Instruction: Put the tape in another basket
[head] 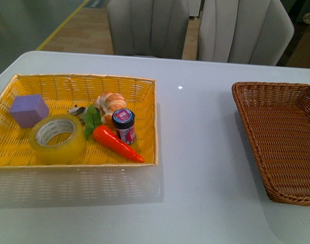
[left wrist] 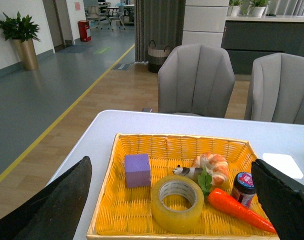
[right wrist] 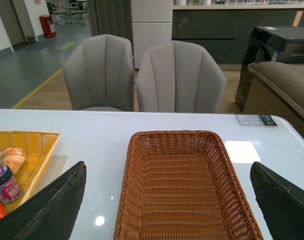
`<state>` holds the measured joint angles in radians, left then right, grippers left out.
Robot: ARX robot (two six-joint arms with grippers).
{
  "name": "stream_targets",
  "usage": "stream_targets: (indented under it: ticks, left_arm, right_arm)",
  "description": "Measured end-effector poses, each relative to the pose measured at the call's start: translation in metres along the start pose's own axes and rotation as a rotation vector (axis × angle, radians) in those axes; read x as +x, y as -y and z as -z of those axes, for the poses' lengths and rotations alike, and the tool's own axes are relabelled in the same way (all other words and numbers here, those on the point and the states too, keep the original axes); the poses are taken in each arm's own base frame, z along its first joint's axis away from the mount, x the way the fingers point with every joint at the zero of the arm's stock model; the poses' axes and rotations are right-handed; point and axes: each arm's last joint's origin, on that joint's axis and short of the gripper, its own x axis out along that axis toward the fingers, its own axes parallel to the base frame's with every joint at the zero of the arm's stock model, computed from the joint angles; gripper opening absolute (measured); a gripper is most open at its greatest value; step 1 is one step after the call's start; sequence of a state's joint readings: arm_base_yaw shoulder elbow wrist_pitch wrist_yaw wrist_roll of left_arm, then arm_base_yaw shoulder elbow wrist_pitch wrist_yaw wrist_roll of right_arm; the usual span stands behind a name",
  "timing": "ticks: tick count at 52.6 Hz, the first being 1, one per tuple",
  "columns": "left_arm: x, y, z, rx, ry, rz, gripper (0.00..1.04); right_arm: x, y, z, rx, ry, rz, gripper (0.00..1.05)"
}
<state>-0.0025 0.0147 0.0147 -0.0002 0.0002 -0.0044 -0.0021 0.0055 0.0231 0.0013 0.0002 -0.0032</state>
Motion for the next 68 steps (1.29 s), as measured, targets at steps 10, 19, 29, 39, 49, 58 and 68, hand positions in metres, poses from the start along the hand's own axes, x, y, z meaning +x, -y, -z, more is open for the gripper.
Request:
stream_targets:
  ticks: [10, 19, 29, 39, 49, 58, 68]
  left_arm:
    - [0.000, 0.000, 0.000, 0.000, 0.000, 0.000, 0.96]
    - [0.000, 0.000, 0.000, 0.000, 0.000, 0.000, 0.96]
    - [0.000, 0.000, 0.000, 0.000, 0.000, 0.000, 0.96]
    - [0.000, 0.000, 0.000, 0.000, 0.000, 0.000, 0.96]
    - [0.000, 0.000, 0.000, 0.000, 0.000, 0.000, 0.96]
    - [0.000, 0.000, 0.000, 0.000, 0.000, 0.000, 0.96]
    - [0.000, 0.000, 0.000, 0.000, 0.000, 0.000, 0.96]
  right_arm:
    - [0.000, 0.000, 0.000, 0.000, 0.000, 0.000, 0.96]
    - [0.000, 0.000, 0.000, 0.000, 0.000, 0.000, 0.96]
    - [0.000, 0.000, 0.000, 0.000, 0.000, 0.000, 0.96]
    - [0.000, 0.000, 0.000, 0.000, 0.000, 0.000, 0.96]
    - [0.013, 0.004, 0.006, 0.104, -0.333, -0.300, 0.96]
    - [0.063, 0.025, -0.010, 0.070, -0.301, -0.249, 0.96]
    - [0.135, 0.053, 0.010, 0.006, -0.354, -0.154, 0.96]
